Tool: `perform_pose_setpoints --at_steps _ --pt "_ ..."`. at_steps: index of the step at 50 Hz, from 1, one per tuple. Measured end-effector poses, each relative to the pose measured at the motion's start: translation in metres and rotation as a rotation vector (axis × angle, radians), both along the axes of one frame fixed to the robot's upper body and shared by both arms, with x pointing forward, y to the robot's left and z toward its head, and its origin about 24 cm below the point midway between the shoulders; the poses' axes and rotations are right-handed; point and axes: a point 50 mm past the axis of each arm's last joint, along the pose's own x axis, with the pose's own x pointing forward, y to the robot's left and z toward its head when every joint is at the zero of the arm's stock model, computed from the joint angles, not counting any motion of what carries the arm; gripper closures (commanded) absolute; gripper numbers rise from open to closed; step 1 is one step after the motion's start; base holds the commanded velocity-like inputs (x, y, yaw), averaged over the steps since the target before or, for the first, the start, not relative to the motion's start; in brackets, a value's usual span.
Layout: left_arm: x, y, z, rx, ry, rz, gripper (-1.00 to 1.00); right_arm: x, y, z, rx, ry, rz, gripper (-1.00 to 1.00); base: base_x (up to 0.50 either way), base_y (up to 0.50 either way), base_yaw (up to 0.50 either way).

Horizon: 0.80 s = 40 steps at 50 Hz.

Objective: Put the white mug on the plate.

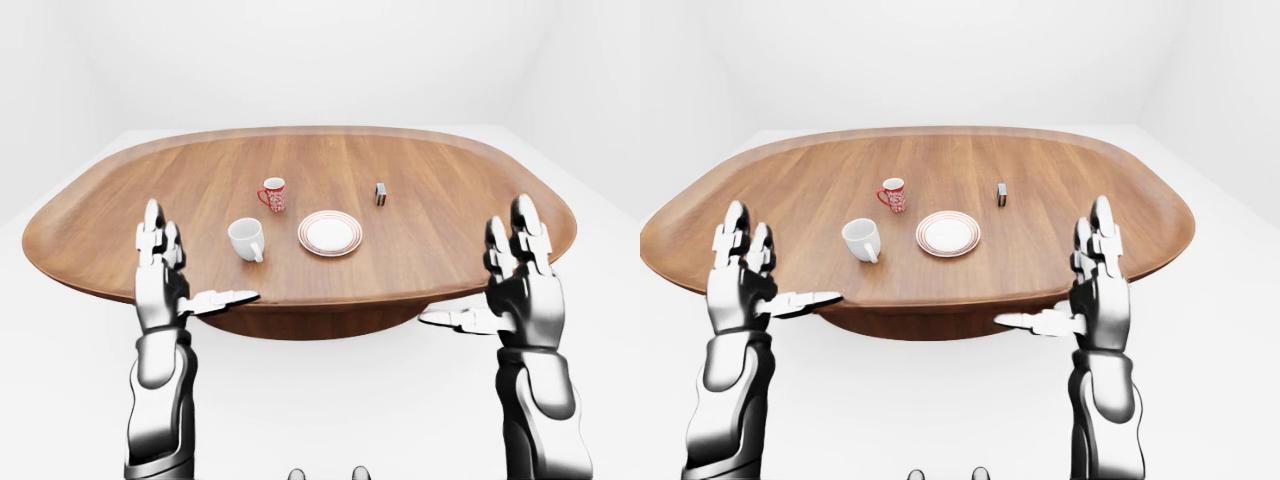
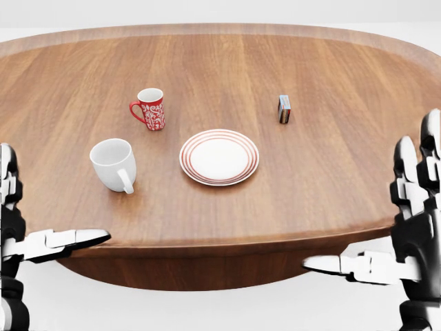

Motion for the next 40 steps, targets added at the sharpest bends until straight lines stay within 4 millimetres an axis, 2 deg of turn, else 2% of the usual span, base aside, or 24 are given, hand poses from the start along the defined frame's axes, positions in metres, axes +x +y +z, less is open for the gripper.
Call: perform_pose_setpoints --at_steps 7,13,24,35,40 --pt "-0.021 0.021 0.048 -0.017 -0.223 0.072 -1.0 -0.04 -0.012 0.059 -0.036 -0.287 -0.061 -1.0 0.0 0.0 0.0" --pt "-0.034 0.027 0.067 -0.033 -0.324 0.087 -1.0 -0.06 -0.013 0.078 -0.084 -0.381 -0.09 -1.0 0.0 0.0 0.0" --pt "-0.046 0.031 0.082 -0.053 -0.406 0.096 -1.0 -0.077 -0.012 0.091 -0.133 -0.452 -0.118 -1.0 0.0 0.0 0.0" --pt "-0.05 0.032 0.086 -0.064 -0.433 0.1 -1.0 -0.078 -0.013 0.089 -0.154 -0.436 -0.132 -1.0 0.0 0.0 0.0" --pt "-0.05 0.032 0.087 -0.067 -0.438 0.099 -1.0 -0.078 -0.013 0.089 -0.168 -0.428 -0.136 -1.0 0.0 0.24 0.0"
